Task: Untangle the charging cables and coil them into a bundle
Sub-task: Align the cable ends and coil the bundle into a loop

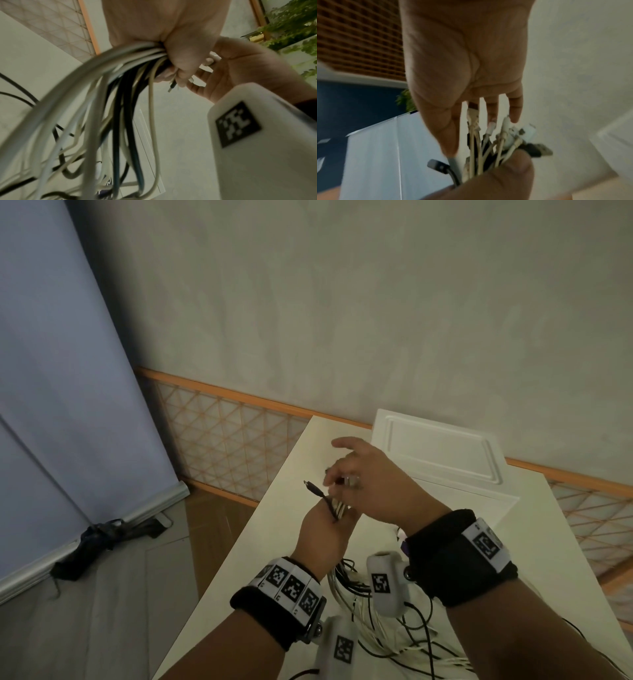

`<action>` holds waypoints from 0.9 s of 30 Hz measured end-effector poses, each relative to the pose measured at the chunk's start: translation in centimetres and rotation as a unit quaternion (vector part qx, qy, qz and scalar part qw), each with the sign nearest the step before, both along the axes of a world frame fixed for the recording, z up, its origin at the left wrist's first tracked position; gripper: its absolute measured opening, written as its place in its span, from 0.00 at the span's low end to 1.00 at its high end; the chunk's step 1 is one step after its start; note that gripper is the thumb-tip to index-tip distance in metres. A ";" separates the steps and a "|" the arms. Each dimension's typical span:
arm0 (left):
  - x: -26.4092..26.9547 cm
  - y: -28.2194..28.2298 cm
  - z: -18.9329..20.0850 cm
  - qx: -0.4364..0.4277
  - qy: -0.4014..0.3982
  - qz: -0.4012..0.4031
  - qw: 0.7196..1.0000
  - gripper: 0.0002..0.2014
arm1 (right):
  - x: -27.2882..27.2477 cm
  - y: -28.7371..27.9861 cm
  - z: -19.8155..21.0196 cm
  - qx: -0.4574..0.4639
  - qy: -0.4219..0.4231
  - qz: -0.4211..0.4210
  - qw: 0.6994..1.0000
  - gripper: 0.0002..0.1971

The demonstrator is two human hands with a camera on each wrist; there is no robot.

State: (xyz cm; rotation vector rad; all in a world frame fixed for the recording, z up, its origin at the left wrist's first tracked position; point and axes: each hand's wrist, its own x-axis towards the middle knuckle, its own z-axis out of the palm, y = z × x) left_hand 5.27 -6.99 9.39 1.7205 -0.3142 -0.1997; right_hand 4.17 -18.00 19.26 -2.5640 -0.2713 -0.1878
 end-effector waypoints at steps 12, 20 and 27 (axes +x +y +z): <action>0.3 0.3 0.6 0.047 -0.038 0.015 0.998 0.14 | 0.1 0.7 -0.9 -0.227 -0.034 0.011 0.973 0.04; -0.2 -0.1 1.3 -0.003 0.032 -0.014 0.999 0.17 | 0.5 -0.7 -1.1 0.203 0.011 -0.044 0.978 0.07; -0.3 0.3 2.1 -0.055 0.039 -0.060 0.996 0.16 | 0.4 -0.9 -1.2 0.241 -0.017 -0.019 0.970 0.06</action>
